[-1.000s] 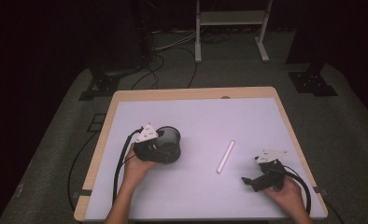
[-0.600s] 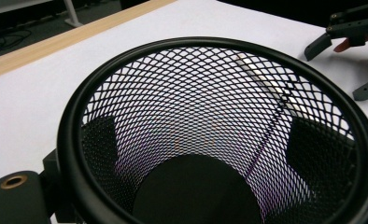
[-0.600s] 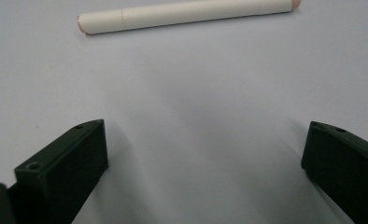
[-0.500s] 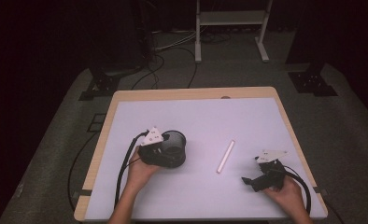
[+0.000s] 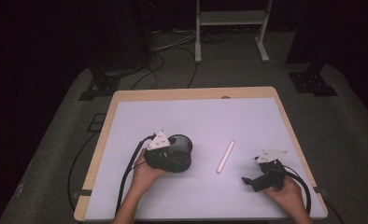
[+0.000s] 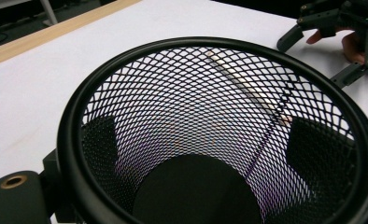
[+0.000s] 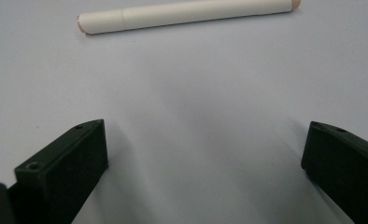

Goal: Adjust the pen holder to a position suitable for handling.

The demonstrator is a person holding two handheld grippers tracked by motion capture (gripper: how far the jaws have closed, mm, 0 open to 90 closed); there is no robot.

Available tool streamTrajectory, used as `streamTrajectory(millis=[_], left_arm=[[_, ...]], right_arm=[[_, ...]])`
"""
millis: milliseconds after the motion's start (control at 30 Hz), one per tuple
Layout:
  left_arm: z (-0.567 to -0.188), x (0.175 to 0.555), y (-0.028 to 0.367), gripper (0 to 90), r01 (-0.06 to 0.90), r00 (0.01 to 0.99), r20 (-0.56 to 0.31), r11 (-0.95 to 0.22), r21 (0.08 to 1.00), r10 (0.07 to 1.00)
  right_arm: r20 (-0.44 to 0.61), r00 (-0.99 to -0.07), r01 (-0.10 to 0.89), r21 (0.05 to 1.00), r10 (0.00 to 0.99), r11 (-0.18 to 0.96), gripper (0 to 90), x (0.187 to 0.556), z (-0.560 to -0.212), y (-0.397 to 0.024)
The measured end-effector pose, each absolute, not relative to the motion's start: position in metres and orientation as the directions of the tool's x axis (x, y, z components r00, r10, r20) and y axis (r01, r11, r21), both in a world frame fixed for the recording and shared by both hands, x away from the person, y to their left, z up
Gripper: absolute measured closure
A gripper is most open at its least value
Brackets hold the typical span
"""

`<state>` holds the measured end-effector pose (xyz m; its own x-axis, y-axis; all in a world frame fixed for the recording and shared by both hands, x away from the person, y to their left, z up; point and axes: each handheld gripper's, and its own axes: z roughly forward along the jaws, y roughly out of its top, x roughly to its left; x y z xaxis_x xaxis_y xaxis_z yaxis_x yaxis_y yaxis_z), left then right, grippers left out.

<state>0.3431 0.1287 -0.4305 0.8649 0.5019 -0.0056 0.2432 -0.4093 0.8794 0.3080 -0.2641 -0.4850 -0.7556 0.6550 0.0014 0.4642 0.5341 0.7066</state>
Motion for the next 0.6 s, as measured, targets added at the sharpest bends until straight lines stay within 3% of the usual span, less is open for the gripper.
streamTrajectory(millis=[600], left_arm=[[-0.44,0.335,0.105,8.9,0.223,0.893,-0.004,-0.436,0.872,0.45]], right_arm=[[0.002,-0.756,0.464,0.706,0.655,0.534,0.0,0.308,-0.485,-0.264]])
